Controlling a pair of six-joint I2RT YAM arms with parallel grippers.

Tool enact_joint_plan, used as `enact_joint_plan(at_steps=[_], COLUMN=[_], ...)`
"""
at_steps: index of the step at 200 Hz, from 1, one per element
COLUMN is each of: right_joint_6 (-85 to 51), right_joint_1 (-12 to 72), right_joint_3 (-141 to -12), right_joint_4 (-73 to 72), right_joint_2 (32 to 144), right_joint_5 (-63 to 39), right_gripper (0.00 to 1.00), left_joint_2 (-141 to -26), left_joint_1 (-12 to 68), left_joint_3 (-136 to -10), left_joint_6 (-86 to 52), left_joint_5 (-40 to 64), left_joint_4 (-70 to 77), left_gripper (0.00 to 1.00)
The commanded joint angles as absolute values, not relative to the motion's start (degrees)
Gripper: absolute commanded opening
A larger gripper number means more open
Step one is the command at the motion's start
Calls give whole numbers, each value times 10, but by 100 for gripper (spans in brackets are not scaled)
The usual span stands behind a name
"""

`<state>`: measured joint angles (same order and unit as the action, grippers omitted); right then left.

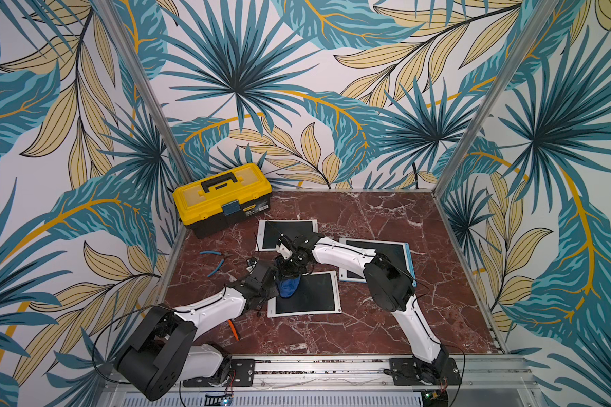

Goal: Wipe the drawing tablet
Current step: Wipe the dirt from the drawing tablet.

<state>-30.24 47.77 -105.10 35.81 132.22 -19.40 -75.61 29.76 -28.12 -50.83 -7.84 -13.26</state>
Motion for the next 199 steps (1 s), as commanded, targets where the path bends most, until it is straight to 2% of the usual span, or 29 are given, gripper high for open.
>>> enact_joint_plan(at_steps=[1, 82, 160, 199], right_joint_6=[-285, -281, -264, -281], right_joint_1=[465, 424, 379, 379], right_joint_3=[-1006, -736, -612, -554], right_joint_4=[383, 302, 303, 285], right_joint_2=[1308, 1151, 1035, 987], right_joint_5=[-149, -123, -104, -130], right_gripper=[4, 4, 3, 3], left_joint_2=[-788, -788, -796, -796], left_joint_1=[301, 301, 301, 301], left_joint_3=[-250, -253, -262, -261], left_joint_6=[-504, -503, -503, -503], left_joint_5=[-38, -38, -38, -38], left_joint_4=[-198, -198, -199, -198], left_gripper=[14, 14, 14, 14])
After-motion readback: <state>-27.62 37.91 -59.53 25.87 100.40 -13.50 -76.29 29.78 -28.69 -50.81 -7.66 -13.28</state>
